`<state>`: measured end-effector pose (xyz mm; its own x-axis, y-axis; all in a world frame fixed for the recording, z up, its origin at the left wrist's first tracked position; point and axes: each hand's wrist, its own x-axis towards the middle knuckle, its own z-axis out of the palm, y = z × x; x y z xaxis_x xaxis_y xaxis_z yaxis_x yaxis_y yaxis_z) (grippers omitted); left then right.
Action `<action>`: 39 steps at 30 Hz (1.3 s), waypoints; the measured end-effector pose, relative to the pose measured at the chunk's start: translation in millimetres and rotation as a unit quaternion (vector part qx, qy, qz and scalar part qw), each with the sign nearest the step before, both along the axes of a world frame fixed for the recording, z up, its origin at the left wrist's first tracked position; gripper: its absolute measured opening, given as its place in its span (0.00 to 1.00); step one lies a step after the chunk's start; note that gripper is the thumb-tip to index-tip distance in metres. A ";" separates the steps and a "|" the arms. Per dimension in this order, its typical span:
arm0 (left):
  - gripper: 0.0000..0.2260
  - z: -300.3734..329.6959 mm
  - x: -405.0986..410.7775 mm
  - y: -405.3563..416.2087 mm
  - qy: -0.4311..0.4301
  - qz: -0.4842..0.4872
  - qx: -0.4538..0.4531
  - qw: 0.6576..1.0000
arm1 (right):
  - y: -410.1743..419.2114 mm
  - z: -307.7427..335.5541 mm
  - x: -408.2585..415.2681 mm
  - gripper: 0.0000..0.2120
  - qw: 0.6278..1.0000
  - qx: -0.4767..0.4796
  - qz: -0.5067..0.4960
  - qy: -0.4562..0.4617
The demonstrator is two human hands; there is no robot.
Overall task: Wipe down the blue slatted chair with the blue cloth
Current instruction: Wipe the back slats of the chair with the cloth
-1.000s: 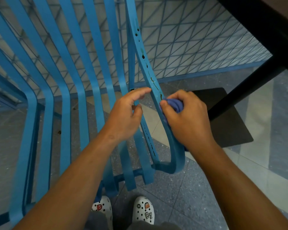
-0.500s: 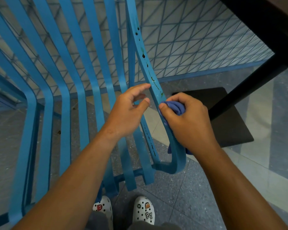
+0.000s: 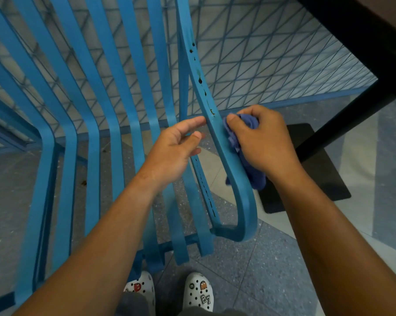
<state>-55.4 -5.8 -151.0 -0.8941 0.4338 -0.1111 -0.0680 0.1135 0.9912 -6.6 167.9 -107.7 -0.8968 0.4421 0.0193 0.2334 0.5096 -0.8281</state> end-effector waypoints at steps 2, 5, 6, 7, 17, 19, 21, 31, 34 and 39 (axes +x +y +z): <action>0.16 1.2 0.3 0.6 -0.007 0.004 0.009 1.000 | -7.4 0.8 17.3 0.08 0.999 -0.008 0.030 -0.030; 0.16 3.2 0.9 1.2 -0.023 0.005 0.024 0.999 | -14.8 -6.6 18.4 0.11 0.999 -0.002 0.012 -0.042; 0.17 3.6 1.0 1.2 -0.025 0.005 0.025 0.999 | -14.3 -9.2 12.7 0.13 0.999 0.005 0.005 -0.044; 0.18 4.0 1.1 1.0 -0.024 0.003 0.023 0.999 | -13.8 -10.4 5.0 0.14 0.999 0.005 0.002 -0.044; 0.20 2.8 -3.2 -5.2 -0.032 -0.011 0.022 0.999 | 7.1 -8.9 -37.8 0.13 0.996 -0.080 -0.031 -0.033; 0.20 2.1 -3.7 -6.2 -0.031 -0.015 0.019 0.999 | 5.1 -1.1 -22.3 0.15 0.998 -0.048 -0.013 -0.033; 0.20 1.9 -3.7 -6.3 -0.033 -0.018 0.018 0.999 | -2.7 4.2 -1.8 0.16 0.999 -0.019 0.012 -0.038; 0.23 2.3 -2.3 -6.2 -0.044 -0.021 0.020 0.999 | -17.3 -9.5 -24.2 0.13 0.998 0.063 0.013 -0.003; 0.23 2.9 -3.1 -6.7 -0.048 -0.019 0.021 0.998 | -15.2 -9.7 -47.7 0.11 0.999 0.041 0.007 -0.002; 0.24 2.7 -2.2 -7.6 -0.049 -0.025 0.017 0.998 | -15.5 -11.3 -40.6 0.12 1.000 -0.008 -0.006 -0.017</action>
<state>-57.6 -13.4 -148.3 -0.8566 0.4831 -0.1812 -0.1597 0.0856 0.9834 -47.3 152.3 -119.0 -0.8913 0.4530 -0.0182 0.2674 0.4929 -0.8280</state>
